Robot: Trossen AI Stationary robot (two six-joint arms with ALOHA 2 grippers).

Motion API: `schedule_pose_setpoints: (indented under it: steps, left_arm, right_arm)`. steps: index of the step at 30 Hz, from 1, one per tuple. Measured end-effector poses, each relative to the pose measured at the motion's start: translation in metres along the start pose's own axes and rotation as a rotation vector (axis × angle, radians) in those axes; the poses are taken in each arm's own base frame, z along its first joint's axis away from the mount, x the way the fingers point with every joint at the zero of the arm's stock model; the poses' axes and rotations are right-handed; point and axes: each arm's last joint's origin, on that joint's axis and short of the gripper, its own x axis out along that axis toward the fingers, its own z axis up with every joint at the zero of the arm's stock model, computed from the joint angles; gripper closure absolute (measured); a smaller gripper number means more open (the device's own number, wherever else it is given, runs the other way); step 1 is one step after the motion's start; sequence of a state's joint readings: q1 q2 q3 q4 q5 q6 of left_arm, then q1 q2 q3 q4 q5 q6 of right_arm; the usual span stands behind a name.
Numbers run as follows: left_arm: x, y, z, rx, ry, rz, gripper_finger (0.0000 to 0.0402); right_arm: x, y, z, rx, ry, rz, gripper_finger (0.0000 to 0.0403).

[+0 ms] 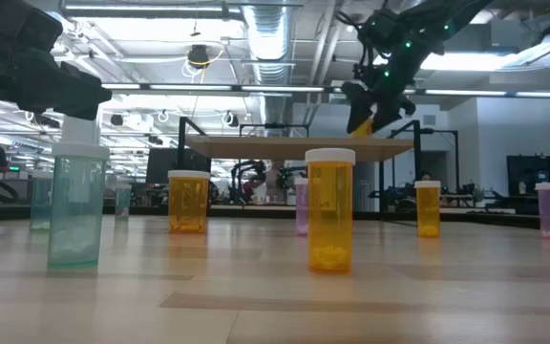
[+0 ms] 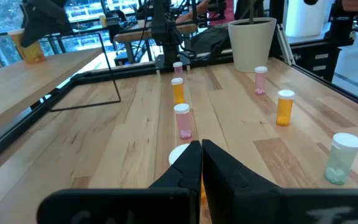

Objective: Pick and place medicine bottles onto shelf by color
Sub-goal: Put the top left blue pill bottle on the shelf

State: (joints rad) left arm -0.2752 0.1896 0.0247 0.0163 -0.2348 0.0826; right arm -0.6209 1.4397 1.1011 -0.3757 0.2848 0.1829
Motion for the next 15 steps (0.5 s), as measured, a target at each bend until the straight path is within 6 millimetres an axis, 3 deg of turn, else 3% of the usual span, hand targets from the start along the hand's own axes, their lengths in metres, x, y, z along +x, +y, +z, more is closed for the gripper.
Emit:
schedule_pose_setpoints:
  steps: [8,15]
  left_arm:
    - [0.000,0.000,0.000,0.000,0.000,0.000,0.0400]
    - [0.000,0.000,0.000,0.000,0.000,0.000,0.0400]
  right_arm:
    - [-0.016,0.013,0.016,-0.049,-0.051,0.042,0.0056]
    - [-0.064,0.009,0.032,-0.055,-0.195,0.062,0.0057]
